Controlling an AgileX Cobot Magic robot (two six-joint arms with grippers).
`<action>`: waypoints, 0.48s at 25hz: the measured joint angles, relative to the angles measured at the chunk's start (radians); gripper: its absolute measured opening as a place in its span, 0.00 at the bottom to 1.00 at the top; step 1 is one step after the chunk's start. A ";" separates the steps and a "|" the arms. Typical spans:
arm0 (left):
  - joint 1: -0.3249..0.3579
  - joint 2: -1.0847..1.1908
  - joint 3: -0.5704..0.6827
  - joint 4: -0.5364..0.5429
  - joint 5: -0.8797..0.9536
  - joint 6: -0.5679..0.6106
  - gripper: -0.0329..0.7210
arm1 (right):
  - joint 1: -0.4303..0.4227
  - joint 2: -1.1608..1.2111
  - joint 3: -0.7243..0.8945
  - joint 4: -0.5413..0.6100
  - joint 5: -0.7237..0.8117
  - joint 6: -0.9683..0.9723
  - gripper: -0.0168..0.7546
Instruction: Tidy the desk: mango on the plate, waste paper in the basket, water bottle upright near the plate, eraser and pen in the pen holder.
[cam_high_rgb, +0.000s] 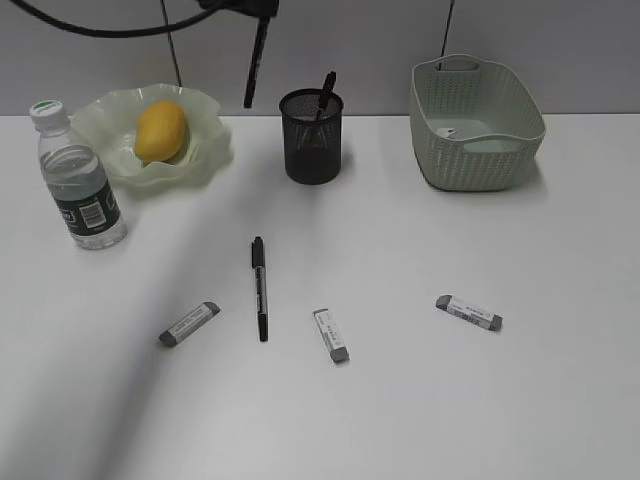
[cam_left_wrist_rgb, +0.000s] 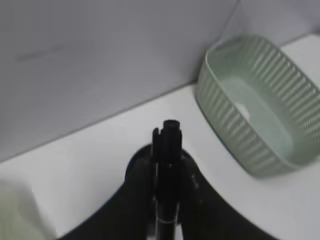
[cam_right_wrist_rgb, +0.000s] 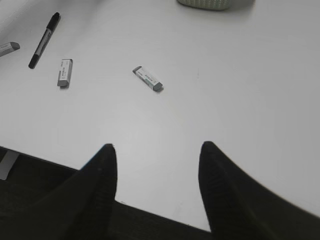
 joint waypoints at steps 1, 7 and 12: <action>-0.001 0.000 -0.001 -0.018 -0.042 0.000 0.21 | 0.000 0.000 0.000 0.000 0.000 0.000 0.57; -0.024 0.016 -0.001 -0.074 -0.279 0.000 0.21 | 0.000 0.000 0.000 0.000 -0.001 0.000 0.57; -0.061 0.072 -0.001 -0.110 -0.400 0.000 0.21 | 0.000 0.000 0.000 0.000 -0.001 0.000 0.57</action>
